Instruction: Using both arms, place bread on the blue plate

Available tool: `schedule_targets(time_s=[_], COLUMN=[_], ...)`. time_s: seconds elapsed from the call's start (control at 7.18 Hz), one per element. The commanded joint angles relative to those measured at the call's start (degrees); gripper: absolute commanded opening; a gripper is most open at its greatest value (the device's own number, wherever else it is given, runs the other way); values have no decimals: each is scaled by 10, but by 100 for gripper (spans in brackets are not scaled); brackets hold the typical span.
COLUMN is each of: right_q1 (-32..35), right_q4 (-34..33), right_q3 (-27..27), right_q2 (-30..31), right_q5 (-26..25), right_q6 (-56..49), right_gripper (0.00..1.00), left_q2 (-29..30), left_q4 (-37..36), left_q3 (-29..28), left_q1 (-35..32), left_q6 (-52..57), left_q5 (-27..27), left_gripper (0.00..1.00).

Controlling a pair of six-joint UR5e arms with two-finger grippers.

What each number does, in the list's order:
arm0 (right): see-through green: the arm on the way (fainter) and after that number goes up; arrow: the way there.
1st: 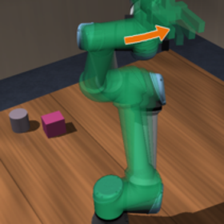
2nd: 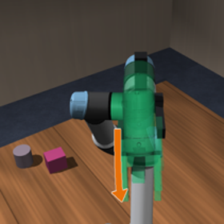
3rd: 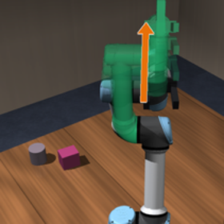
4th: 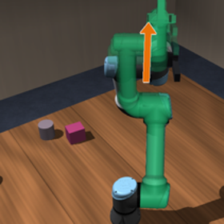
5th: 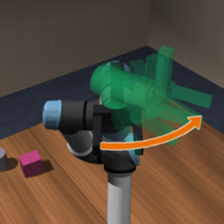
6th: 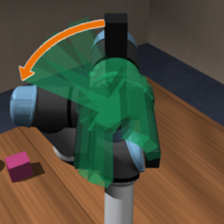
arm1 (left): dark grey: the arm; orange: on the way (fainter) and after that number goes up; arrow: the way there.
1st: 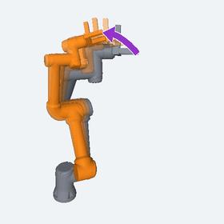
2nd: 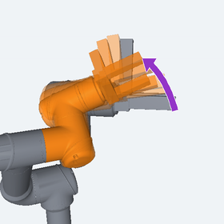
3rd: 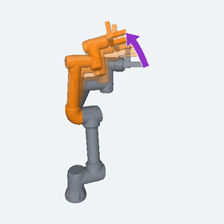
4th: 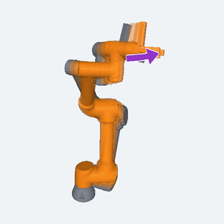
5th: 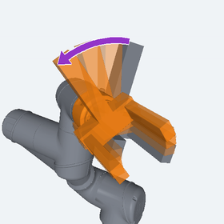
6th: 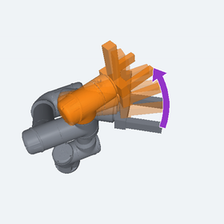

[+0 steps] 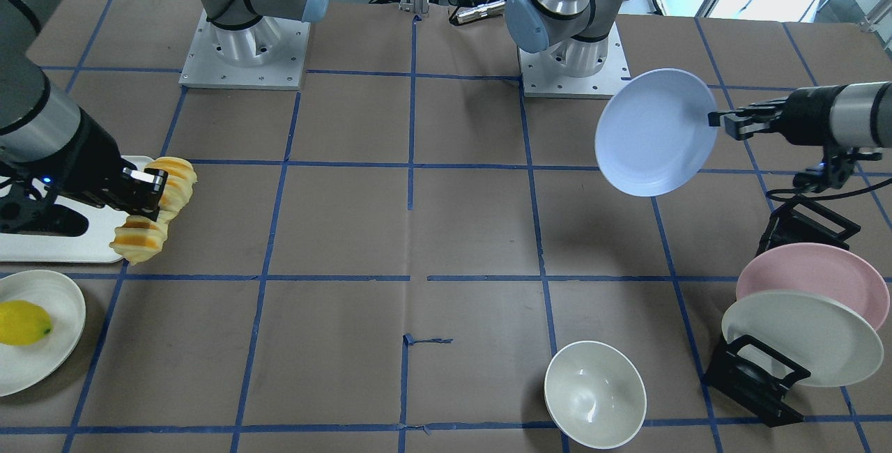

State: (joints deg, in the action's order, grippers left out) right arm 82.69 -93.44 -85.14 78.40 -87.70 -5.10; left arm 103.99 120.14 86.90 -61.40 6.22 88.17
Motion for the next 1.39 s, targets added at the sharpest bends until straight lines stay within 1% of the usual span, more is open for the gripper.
schedule_targets(time_s=[0.0,0.14,0.42,0.56,0.7,0.84,0.97,1.11,1.25], right_q1=[43,48,69,84,110,149,187,203,208], right_q4=[-14,-17,-19,-22,-50,-54,-54,-60,-71], right_q3=[3,6,15,19,29,49,69,76,75], right_q2=[-18,-21,-33,-44,-65,-90,-121,-141,-153], right_q5=[-1,1,-3,-1,0,0,0,1,2], right_q6=[13,13,19,44,74,83,110,112,113], right_gripper=[0,0,0,0,0,0,0,0,0], left_q2=[16,25,41,58,81,99,108,107,106], left_q4=[-140,-243,-538,-662,-737,-751,-754,-754,-755], left_q3=[9,42,153,197,207,207,209,209,209], left_q1=[-135,-174,-236,-271,-288,-309,-323,-324,-323], left_q6=[-10,-16,-29,-57,-90,-99,-100,-103,-101], left_q5=[-75,-110,-141,-158,-168,-183,-180,-180,-179], left_gripper=[0,0,0,0,0,0,0,6,83])
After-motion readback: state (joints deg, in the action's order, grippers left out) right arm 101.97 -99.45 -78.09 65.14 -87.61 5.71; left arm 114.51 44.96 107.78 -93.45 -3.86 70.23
